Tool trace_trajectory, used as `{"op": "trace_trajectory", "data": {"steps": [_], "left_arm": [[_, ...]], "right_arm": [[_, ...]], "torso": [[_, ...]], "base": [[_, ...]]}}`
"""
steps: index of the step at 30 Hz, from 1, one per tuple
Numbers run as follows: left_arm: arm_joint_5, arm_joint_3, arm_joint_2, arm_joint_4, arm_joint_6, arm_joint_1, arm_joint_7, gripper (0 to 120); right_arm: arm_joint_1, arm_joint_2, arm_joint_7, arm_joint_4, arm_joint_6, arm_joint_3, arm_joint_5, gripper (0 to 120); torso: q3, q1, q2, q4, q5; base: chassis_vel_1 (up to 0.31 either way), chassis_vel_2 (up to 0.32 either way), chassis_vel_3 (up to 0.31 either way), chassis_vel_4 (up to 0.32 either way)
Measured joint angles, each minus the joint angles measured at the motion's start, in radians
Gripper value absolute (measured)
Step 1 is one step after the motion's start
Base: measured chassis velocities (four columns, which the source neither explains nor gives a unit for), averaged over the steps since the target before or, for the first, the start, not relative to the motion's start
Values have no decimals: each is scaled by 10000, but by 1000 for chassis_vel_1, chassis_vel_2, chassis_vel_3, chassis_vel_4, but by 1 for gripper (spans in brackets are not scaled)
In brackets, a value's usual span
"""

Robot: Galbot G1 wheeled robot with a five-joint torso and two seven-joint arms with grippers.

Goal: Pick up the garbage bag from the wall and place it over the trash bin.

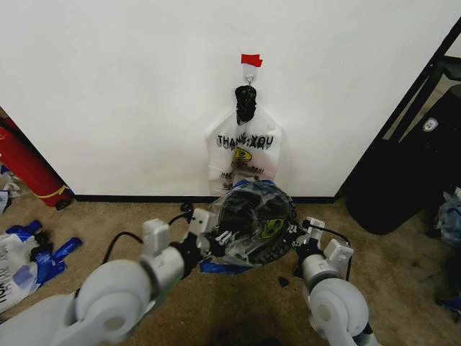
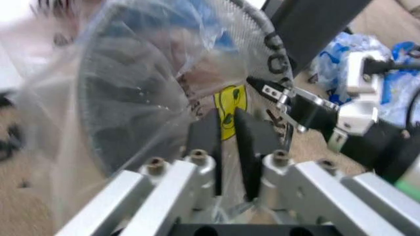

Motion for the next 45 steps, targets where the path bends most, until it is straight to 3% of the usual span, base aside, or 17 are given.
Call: {"op": "trace_trajectory", "data": {"steps": [1, 2, 5, 6, 9, 18, 21, 26, 32, 45], "left_arm": [[-345, 329, -334, 162, 202, -440, -483, 0], [-345, 329, -334, 162, 202, -440, -483, 0], [-2051, 1379, -1391, 693, 879, -1936, -2451, 0], [-2051, 1379, -1391, 693, 879, -1936, -2451, 0], [-3271, 2846, -2378, 1680, 1248, -3362, -3831, 0], [-3474, 4219, -3790, 3321, 1276, -4958, -4543, 0], [-3445, 4812, -4750, 4270, 1243, -5712, -4658, 0], [-3177, 5150, -5279, 4906, 1230, -5938, -4686, 0], [-1988, 5667, -5816, 6062, 1146, -5958, -4780, 0], [-1764, 6182, -6142, 7477, 1121, -6394, -4824, 0]], "right_arm": [[18, 41, -2, 0, 1, -45, -50, 0], [18, 41, -2, 0, 1, -45, -50, 0], [37, 192, -117, -122, 88, -156, -593, 0], [37, 192, -117, -122, 88, -156, -593, 0], [-4, 381, -235, -246, 323, -145, -1360, 0], [-166, 501, -556, -217, 830, -29, -2638, 0], [-368, 606, -605, 11, 947, 179, -2871, 0], [-392, 640, -633, 64, 994, 177, -2928, 0], [-373, 608, -669, 81, 1020, 113, -2893, 0], [-461, 589, -738, 190, 1089, -24, -2869, 0]], "torso": [[0, 0, 0, 0, 0], [0, 0, 0, 0, 0], [0, 0, 0, -2, 4], [0, 0, 0, -2, 4], [1, 1, 0, 0, 0], [1, 1, 0, 1, 2], [0, 1, 0, -10, 1], [0, 1, 0, 1, 3], [0, 1, 0, 0, 2], [0, 1, 0, -1, 1]], "base": [[0, 0, 0, 0], [0, 0, 0, 0], [0, 0, 0, 0], [0, 0, 0, 0], [0, 0, 0, 0], [0, 0, 0, 0], [0, 0, 0, 0], [0, 0, 0, 0], [0, 0, 0, 0], [0, 0, 0, 0]]}}
